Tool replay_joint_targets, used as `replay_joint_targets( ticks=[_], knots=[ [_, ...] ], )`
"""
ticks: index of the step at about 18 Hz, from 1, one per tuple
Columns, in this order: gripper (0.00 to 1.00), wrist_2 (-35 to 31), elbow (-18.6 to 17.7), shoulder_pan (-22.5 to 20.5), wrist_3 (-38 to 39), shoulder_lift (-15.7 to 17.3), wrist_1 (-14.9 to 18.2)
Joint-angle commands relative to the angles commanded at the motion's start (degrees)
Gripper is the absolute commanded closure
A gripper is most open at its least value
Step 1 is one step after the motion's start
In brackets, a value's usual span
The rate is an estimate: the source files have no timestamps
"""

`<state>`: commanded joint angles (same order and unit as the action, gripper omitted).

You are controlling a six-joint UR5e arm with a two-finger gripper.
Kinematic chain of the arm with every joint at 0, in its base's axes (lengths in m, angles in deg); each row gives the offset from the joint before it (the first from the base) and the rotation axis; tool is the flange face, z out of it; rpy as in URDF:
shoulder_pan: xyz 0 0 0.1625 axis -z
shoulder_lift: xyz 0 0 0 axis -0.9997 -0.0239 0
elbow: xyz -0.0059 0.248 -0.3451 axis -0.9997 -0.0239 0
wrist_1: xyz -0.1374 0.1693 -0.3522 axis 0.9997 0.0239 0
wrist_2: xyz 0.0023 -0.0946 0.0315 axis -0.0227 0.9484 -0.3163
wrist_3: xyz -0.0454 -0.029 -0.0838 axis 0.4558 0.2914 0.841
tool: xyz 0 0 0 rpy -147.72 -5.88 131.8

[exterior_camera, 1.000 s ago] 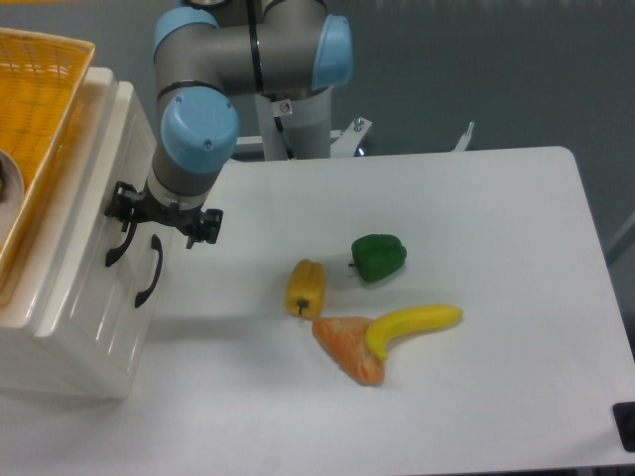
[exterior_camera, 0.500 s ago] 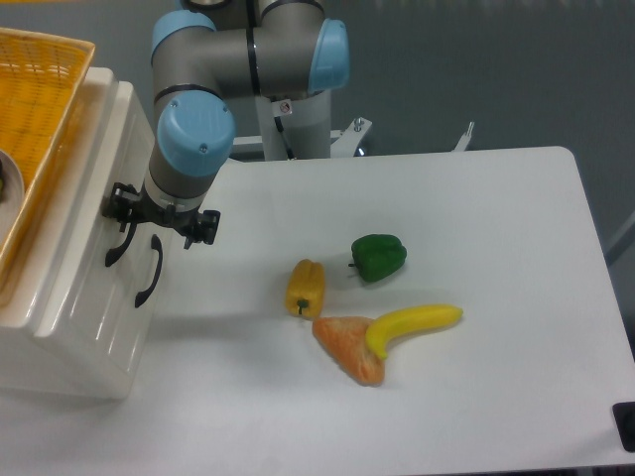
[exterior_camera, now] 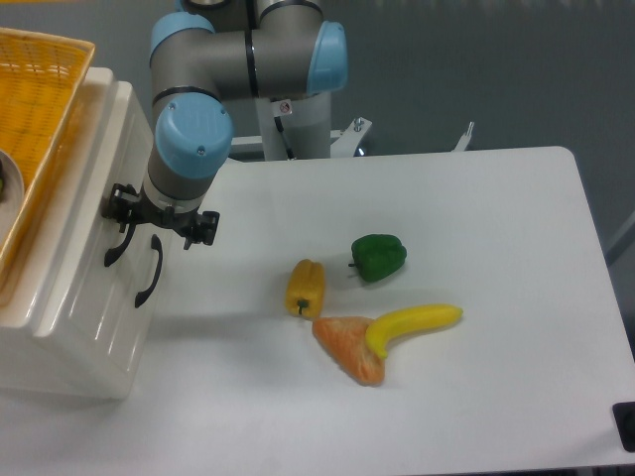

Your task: Slide the top white drawer open

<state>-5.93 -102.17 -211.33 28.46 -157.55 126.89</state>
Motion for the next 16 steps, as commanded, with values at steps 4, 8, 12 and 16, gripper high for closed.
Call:
replay_joint_targets(
  ticks=[4,8,12,16],
  knots=[
    [0.00,-0.27,0.09,0.00,0.00,-0.18,-0.09],
    [0.00,-0.35,0.09,0.00,-0.09,-0.26,-0.26],
    [0.00,-1.76,0.09,-0.09,-0.18,-0.27,-0.17],
    [0.00,-1.94,0.35,-0.44,-0.70,-0.18,-0.35]
  ],
)
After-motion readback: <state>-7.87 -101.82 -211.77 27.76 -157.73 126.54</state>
